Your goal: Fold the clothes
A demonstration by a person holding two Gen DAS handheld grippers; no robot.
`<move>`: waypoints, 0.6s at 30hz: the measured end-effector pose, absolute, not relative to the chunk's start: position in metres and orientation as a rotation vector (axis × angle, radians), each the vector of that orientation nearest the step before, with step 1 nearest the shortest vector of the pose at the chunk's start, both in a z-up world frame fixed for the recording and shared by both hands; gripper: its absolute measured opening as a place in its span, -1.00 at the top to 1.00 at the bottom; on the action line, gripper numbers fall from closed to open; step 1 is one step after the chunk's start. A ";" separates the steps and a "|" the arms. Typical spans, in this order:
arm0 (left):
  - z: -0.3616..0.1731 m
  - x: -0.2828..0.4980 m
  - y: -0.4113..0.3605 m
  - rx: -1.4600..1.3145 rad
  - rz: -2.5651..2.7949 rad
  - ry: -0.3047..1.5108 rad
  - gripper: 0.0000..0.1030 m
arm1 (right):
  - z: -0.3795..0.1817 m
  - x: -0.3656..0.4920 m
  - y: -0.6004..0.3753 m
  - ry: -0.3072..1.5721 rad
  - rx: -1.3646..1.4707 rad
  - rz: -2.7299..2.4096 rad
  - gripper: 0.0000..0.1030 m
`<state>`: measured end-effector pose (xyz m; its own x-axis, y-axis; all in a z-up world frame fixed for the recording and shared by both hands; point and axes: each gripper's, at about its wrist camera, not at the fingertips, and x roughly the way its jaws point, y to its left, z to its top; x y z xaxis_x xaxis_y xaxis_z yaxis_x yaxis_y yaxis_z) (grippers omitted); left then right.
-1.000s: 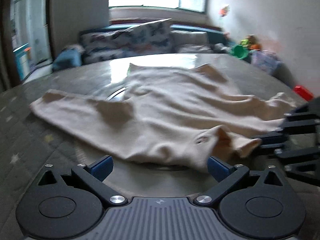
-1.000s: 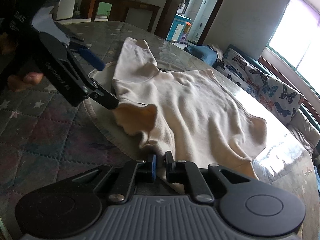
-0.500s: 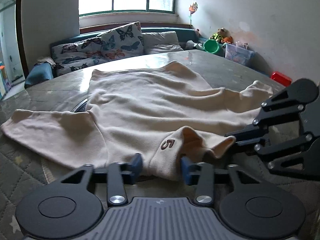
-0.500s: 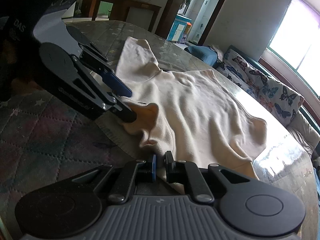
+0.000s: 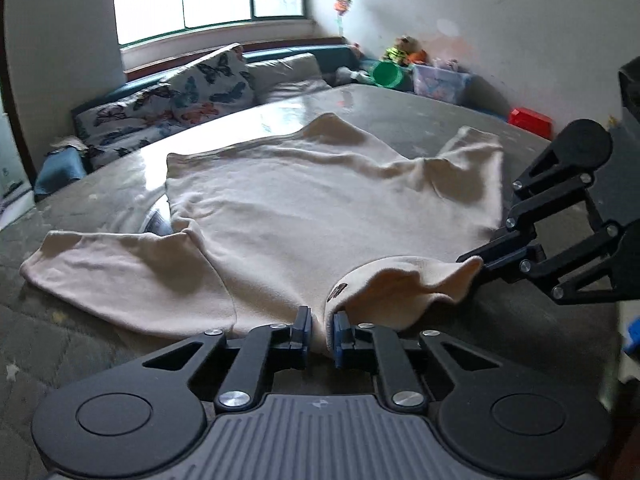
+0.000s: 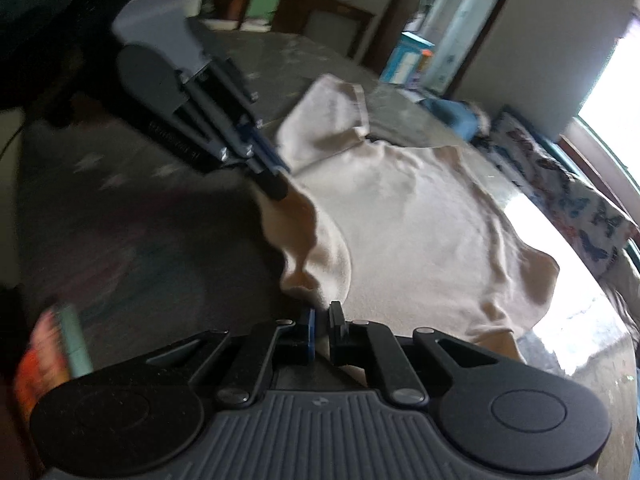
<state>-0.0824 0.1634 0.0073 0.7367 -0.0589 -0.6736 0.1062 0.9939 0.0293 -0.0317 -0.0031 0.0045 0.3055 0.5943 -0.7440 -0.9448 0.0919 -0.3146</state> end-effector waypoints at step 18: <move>0.035 -0.092 0.228 -0.014 0.159 0.708 -0.45 | 0.065 0.057 -0.032 0.680 -0.481 1.051 0.62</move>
<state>-0.0923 0.2281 0.0348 0.7483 0.1406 -0.6483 -0.1499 0.9878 0.0411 0.0570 -0.0324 0.0645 0.3267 0.6228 -0.7109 -0.9037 0.4260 -0.0421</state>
